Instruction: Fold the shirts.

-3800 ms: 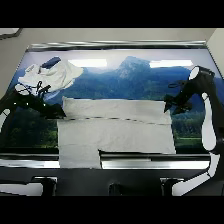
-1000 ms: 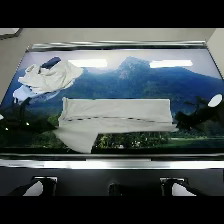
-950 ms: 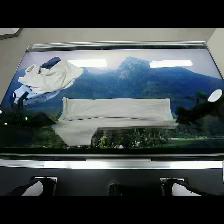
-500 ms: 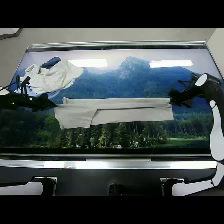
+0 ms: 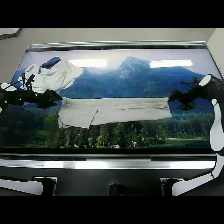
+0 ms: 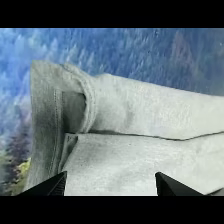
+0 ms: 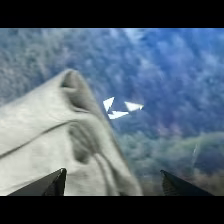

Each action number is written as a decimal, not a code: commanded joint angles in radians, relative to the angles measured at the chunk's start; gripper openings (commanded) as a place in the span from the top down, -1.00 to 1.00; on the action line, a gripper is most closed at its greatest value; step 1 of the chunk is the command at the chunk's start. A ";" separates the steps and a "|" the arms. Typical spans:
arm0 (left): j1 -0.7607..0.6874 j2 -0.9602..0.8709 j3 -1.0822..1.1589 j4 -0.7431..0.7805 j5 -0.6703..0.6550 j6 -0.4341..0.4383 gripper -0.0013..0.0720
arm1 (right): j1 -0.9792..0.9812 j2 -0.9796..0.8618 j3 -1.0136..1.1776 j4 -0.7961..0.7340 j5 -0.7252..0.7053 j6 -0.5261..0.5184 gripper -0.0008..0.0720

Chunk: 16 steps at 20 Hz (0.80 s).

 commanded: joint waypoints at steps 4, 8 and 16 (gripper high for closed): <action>-0.023 0.055 0.039 -0.179 -0.135 0.007 -0.78 | -0.020 -0.103 -0.008 0.203 0.067 -0.081 -0.92; -0.095 0.089 0.039 -0.356 -0.083 0.050 -0.77 | 0.025 -0.126 -0.008 0.220 0.048 -0.066 -0.18; -0.539 0.037 -0.045 -0.370 0.320 -0.016 0.88 | 0.056 0.177 -0.008 0.460 0.138 -0.162 0.87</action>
